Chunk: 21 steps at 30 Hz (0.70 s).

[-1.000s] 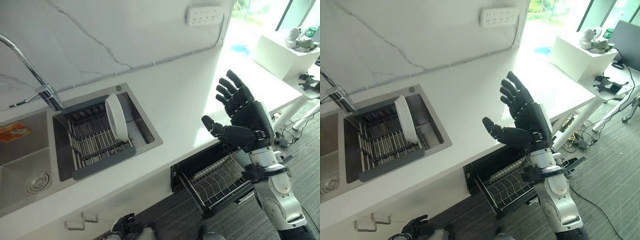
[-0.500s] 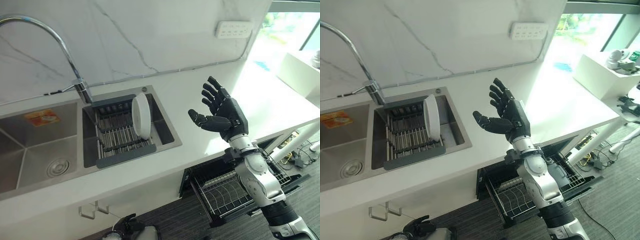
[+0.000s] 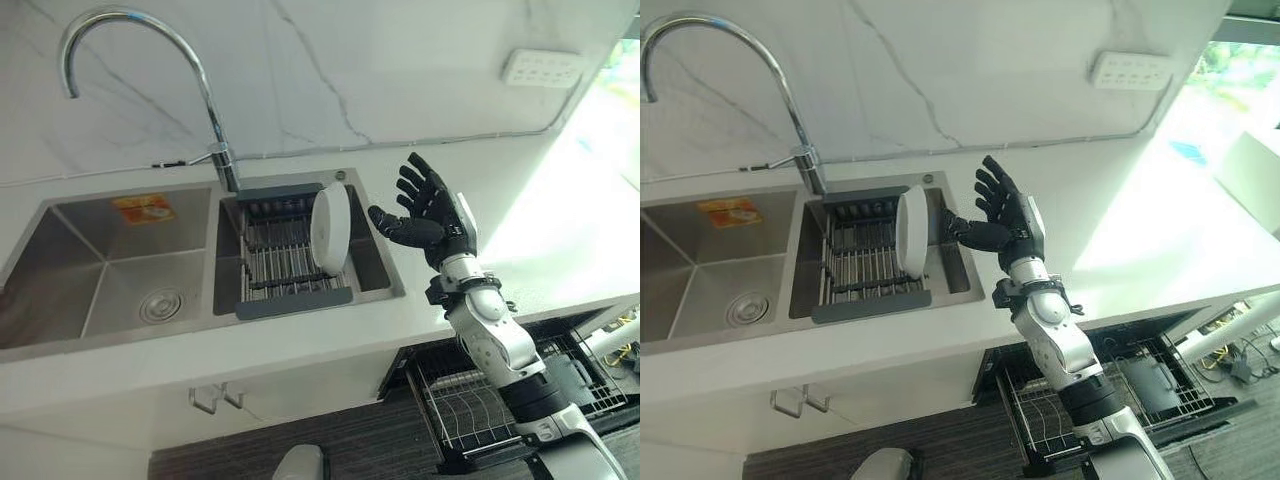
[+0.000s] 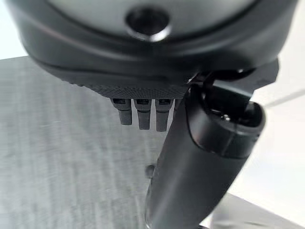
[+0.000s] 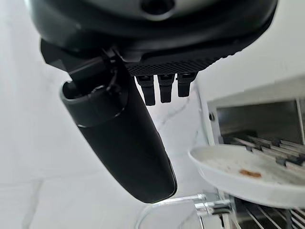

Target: Place the dishes in the dishwasher.

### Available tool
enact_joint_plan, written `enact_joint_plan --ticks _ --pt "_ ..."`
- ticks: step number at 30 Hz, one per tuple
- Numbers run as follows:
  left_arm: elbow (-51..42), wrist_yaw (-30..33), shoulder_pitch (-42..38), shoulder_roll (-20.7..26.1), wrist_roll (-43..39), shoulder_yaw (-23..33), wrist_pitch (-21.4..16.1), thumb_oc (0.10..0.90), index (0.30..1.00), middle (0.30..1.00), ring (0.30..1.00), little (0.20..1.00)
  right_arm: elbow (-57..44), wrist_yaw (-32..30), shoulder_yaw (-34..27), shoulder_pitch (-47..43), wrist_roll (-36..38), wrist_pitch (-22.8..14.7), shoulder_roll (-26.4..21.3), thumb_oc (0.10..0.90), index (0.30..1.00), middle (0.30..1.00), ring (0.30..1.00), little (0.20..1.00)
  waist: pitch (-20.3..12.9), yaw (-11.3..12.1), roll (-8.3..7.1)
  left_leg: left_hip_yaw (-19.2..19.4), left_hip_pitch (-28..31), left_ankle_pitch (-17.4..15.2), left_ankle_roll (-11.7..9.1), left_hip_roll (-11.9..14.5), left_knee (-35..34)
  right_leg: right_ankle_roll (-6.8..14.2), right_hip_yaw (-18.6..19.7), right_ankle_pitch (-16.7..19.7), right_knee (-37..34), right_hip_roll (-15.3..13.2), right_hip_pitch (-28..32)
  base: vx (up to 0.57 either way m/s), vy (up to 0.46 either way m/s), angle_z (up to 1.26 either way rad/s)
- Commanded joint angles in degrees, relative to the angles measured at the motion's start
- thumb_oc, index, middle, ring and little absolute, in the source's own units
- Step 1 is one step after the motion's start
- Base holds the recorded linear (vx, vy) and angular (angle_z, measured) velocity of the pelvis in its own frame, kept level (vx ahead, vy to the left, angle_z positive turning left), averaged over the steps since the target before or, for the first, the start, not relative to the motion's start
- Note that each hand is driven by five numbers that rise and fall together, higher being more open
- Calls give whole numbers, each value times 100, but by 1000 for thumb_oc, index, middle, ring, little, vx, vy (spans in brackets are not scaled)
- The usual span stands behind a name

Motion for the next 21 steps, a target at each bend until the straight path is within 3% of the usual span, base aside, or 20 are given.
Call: enact_joint_plan --ticks 1,21 --pt "97 224 -192 186 150 -165 -26 800 900 900 900 900 -126 -68 -76 -793 168 -455 7 800 900 900 900 900 -132 37 -22 223 531 -304 -334 373 -781 234 93 -907 442 -93 -88 5 3 7" --pt "153 320 -216 209 201 -58 95 800 900 900 900 900 595 -392 177 -1038 67 -383 375 800 900 900 900 900 -151 218 -1 93 470 -250 -301 296 -781 252 -14 -883 442 -162 -50 9 2 3"
